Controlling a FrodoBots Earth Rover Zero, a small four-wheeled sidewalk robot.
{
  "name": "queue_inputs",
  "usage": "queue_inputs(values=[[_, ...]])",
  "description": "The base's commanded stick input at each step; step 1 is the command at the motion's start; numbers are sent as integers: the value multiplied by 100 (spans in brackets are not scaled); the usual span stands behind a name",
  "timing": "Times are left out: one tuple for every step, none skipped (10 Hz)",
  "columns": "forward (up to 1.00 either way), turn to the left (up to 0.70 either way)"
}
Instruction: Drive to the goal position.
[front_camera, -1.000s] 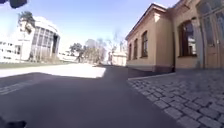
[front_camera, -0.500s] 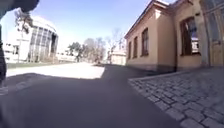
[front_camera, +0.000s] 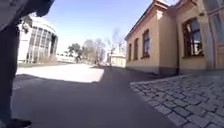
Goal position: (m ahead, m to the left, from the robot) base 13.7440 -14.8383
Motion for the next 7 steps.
queue_inputs(values=[[0, 0], [0, 0], [0, 0], [0, 0], [0, 0], [0, 0], [0, 0]])
